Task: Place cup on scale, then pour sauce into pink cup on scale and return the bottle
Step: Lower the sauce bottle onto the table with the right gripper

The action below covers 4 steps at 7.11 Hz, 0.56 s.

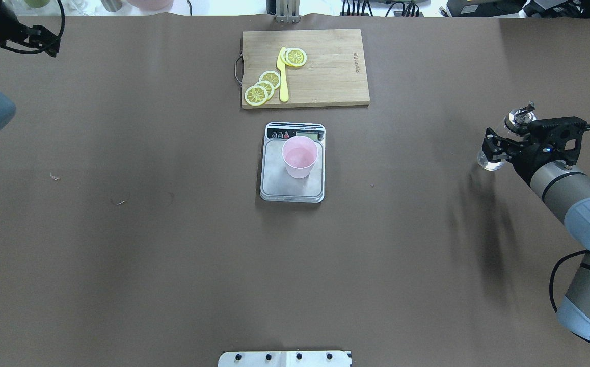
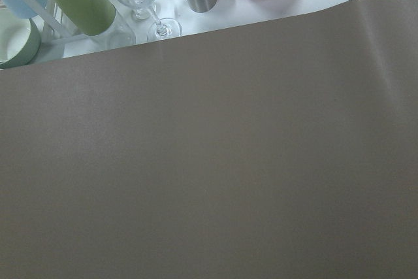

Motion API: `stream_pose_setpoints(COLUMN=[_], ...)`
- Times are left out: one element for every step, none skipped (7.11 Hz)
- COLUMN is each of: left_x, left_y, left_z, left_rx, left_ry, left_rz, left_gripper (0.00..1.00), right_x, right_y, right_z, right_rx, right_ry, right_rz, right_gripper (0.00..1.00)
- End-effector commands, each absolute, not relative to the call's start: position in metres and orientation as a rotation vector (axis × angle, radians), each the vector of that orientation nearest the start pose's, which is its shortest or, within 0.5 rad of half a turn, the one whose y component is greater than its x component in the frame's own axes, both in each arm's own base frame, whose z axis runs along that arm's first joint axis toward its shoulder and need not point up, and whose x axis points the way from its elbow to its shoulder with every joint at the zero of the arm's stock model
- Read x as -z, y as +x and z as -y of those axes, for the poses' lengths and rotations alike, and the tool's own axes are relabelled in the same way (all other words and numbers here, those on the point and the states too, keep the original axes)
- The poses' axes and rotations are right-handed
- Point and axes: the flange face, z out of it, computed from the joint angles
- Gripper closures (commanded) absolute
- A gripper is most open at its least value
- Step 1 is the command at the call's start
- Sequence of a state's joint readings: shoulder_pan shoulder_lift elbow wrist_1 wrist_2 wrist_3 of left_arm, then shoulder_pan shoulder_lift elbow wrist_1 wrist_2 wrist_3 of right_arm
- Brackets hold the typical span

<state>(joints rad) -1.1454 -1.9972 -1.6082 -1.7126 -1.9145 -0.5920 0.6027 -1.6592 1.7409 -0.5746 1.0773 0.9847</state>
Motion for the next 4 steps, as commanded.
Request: stream_pose_setpoints(left_x=[-0.3952,-0.3952,-0.3945,-0.3952], left_y=[0.1831,0.1831,0.183,0.1831], left_z=[0.6442,0.6442,0.644,0.6442], left_rx=[0.055,0.055,0.055,0.055], left_ry=[0.36,0.36,0.361,0.36], left_rz=[-0.582,-0.582,-0.583,-0.582], left_gripper=[0.02,0.02,0.02,0.02], right_x=[-0.5144,-0.5185,-0.5203,-0.5213], right_y=[-0.2935,-0.2948,-0.2953,-0.296], right_z=[0.4197,0.4194,0.4194,0.4191], right_rx=[-0.273,-0.268,-0.265,-0.263], right_ry=[0.943,0.937,0.928,0.921], right_rz=[0.623,0.619,0.623,0.627], right_gripper=[1.0,1.0,1.0,1.0])
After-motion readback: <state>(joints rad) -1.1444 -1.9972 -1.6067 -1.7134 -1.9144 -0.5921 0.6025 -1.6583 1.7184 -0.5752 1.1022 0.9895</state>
